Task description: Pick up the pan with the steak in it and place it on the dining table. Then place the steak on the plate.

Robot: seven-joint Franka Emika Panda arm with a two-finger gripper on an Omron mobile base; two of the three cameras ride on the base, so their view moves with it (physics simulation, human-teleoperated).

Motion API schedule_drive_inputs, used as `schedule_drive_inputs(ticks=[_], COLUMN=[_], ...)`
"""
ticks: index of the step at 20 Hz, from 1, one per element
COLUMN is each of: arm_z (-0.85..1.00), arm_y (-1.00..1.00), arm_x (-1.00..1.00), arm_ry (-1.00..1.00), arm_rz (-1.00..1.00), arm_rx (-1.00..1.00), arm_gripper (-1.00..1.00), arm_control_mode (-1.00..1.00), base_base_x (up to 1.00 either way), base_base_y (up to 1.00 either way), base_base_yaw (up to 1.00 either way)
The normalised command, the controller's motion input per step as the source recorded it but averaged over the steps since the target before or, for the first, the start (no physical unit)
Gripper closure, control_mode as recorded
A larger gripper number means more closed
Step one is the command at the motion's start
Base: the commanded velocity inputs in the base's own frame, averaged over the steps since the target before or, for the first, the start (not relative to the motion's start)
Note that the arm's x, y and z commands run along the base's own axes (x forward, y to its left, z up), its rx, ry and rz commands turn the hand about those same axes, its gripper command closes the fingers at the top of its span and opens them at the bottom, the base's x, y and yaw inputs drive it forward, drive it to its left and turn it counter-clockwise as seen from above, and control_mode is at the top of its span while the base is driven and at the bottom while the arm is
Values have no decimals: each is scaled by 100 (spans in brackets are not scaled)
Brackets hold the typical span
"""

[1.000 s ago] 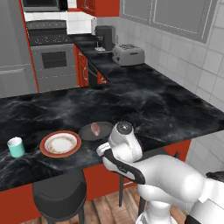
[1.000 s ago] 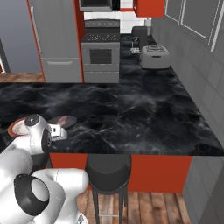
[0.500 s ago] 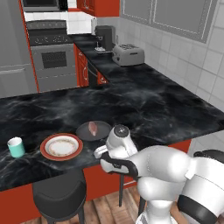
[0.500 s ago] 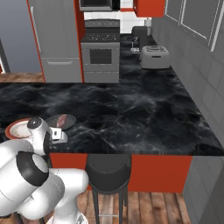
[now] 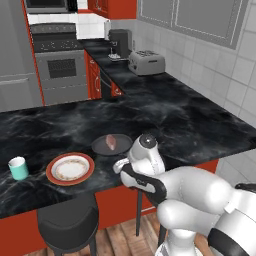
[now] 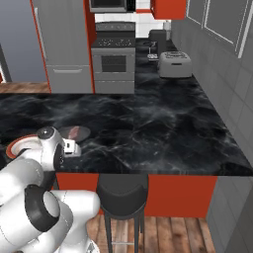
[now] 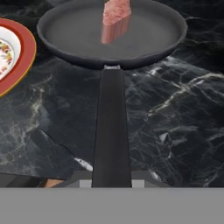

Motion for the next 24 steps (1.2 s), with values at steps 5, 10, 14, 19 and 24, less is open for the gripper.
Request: schedule_drive_inputs(ticks=[5, 10, 14, 19, 24], arm_z=[0, 0, 0, 36, 61], arm_y=[0, -1, -5, 0, 28], arm_x=[0, 0, -7, 6, 31], arm_ry=[0, 0, 0, 0, 0], arm_rz=[0, 0, 0, -14, -22], arm_rx=[0, 0, 0, 1, 0], arm_gripper=[-100, -100, -100, -100, -100], arm_control_mode=[-100, -100, -100, -100, -100], base_base_x=[0, 0, 0, 0, 0], base_base_y=[0, 0, 0, 0, 0], base_base_yaw=[0, 0, 0, 0, 0])
